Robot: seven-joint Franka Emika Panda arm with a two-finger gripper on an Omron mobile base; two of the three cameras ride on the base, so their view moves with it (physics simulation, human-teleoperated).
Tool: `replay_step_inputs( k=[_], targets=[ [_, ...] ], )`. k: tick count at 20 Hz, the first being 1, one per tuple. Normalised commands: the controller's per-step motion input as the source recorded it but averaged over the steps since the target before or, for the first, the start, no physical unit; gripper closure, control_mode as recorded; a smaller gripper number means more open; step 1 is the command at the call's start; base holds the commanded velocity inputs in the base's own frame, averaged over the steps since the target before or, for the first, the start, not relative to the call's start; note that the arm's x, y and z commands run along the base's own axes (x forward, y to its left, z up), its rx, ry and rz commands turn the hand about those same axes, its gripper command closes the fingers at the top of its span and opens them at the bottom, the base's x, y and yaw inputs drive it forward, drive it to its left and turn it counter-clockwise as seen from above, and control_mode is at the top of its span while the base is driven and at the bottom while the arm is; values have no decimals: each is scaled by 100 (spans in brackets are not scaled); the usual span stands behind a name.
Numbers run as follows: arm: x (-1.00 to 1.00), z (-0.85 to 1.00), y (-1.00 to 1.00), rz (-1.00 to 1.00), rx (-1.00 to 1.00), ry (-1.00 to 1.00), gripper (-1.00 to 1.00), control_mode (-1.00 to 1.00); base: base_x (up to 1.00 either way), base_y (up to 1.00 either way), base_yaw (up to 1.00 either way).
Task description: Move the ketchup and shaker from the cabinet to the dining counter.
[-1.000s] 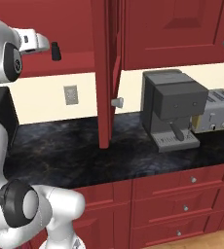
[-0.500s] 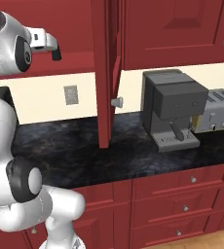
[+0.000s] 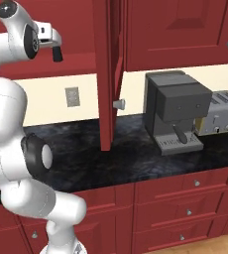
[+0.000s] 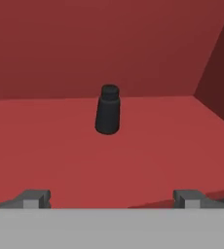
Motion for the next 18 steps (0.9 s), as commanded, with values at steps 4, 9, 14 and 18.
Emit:
replay_step_inputs(
  k=[4, 9, 14, 18],
  targets=[
    [52, 0, 27, 1, 0, 0, -100, -100, 0, 0, 0],
    [53, -1, 13, 0, 0, 0, -100, -100, 0, 0, 0],
    [51, -2, 3, 0, 0, 1, -100, -100, 0, 0, 0],
    [49, -6, 1, 0, 0, 3, -100, -100, 0, 0, 0]
  ],
)
